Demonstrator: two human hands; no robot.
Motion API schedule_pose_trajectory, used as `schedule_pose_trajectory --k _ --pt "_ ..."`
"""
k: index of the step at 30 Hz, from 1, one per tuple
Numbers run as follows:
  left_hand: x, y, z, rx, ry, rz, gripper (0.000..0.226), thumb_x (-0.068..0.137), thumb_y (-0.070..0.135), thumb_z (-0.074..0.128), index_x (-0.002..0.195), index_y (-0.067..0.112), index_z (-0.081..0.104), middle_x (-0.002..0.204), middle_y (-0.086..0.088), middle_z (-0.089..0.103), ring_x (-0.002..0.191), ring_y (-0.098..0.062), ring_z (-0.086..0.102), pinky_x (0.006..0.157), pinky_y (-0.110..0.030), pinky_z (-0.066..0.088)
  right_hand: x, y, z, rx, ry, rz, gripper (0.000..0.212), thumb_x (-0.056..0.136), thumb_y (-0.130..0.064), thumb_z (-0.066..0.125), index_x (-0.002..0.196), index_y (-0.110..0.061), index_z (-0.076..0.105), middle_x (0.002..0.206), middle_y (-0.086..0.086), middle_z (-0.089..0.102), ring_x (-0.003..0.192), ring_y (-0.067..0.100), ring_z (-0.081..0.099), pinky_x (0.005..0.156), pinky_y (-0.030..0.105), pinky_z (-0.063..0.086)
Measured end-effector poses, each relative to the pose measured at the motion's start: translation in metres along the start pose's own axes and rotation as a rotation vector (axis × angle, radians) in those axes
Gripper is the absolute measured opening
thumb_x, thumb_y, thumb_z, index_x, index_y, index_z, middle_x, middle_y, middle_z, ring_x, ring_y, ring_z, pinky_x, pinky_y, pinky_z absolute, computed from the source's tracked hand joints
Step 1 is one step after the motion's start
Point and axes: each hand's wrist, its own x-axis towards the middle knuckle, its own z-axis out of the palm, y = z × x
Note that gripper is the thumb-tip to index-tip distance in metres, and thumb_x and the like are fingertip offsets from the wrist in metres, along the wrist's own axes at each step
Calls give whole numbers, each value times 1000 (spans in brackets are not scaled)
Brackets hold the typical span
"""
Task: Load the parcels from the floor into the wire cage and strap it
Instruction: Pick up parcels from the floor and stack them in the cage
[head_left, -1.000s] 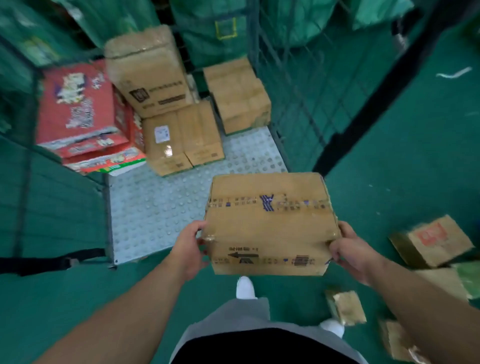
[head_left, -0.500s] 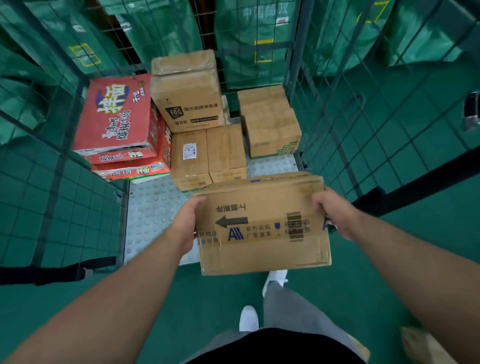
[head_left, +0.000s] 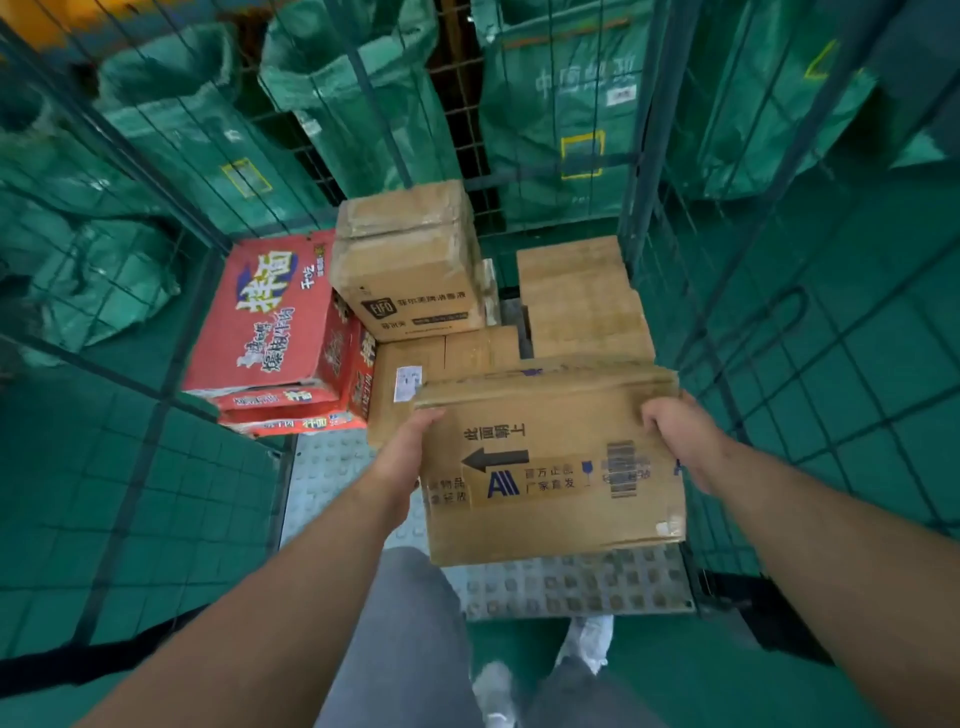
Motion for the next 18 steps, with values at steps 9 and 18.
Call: schedule_pose_trajectory --k 9,18 --pt "58 42 58 -100 -69 -138 25 97 48 59 105 25 68 100 -2 69 97 -26 63 101 -49 50 63 -24 -17 -97 164 16 78 71 -16 59 146 -22 39 127 13 53 110 34 55 94 49 51" --pt "199 67 86 -113 -95 -231 33 101 43 53 107 16 70 97 -13 71 94 -32 65 79 -43 54 194 -43 21 -143 201 51 51 67 -19 61 118 -21 56 107 8 62 97 28 61 83 44 52"
